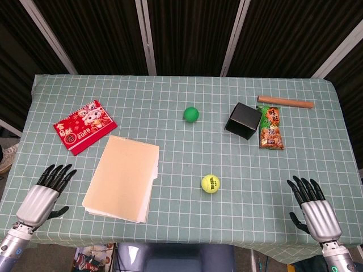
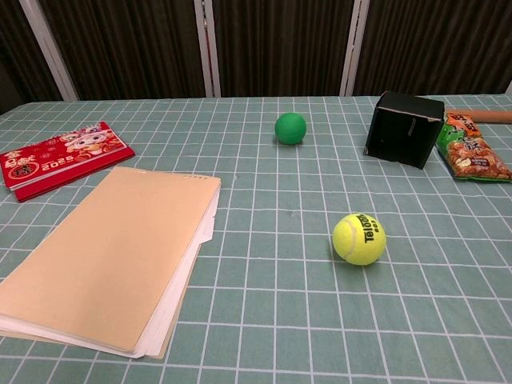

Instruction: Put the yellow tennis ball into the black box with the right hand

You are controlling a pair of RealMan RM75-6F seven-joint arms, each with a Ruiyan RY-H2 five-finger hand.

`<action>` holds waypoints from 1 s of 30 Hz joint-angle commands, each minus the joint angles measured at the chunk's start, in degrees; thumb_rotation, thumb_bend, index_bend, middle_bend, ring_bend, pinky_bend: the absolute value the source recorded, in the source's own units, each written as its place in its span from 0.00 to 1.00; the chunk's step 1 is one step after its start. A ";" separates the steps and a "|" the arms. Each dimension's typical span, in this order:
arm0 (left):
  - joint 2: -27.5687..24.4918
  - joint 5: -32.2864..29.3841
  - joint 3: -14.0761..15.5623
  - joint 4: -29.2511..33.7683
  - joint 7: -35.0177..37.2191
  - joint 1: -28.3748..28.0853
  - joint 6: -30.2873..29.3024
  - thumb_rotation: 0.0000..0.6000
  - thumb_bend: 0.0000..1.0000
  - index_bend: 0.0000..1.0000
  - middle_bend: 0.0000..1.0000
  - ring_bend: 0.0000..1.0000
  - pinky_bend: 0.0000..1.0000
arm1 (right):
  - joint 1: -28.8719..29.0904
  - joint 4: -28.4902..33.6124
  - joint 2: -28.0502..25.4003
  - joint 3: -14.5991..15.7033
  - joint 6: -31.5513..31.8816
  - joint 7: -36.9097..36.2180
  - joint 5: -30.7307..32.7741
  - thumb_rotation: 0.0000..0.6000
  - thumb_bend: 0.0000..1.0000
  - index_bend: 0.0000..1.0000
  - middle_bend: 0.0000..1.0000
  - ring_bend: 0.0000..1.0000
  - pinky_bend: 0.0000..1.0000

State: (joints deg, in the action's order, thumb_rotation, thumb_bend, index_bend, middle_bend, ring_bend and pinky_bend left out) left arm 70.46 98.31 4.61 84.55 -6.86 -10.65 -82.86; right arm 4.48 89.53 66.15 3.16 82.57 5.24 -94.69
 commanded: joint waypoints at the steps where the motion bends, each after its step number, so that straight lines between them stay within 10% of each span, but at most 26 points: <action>1: 0.09 -0.15 -0.04 0.06 -0.18 -0.04 0.21 1.00 0.07 0.00 0.00 0.00 0.00 | -0.02 -0.04 -0.02 0.02 0.03 -0.05 -0.02 1.00 0.38 0.00 0.00 0.00 0.00; 9: 0.34 -0.21 -0.19 0.52 -0.92 -0.24 0.61 1.00 0.07 0.00 0.00 0.00 0.00 | -0.22 -0.34 0.62 0.16 2.09 -1.88 -2.10 1.00 0.38 0.00 0.01 0.01 0.02; 16: 0.13 -0.35 -0.26 0.43 0.04 -0.52 0.96 1.00 0.07 0.00 0.00 0.00 0.00 | -1.28 -0.71 7.47 0.61 8.06 -9.33 -6.80 1.00 0.41 0.38 0.46 0.44 0.65; 30: 0.11 0.86 0.37 0.12 0.38 -0.54 0.66 1.00 0.07 0.00 0.00 0.00 0.00 | 0.06 1.39 16.22 5.42 0.89 -5.26 -10.60 1.00 0.51 0.45 0.52 0.51 0.75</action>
State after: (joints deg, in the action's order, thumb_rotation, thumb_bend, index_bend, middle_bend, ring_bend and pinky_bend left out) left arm 70.57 99.15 4.96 84.69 -6.49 -11.17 -82.22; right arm 4.20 90.51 81.67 7.98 84.39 -0.68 -104.82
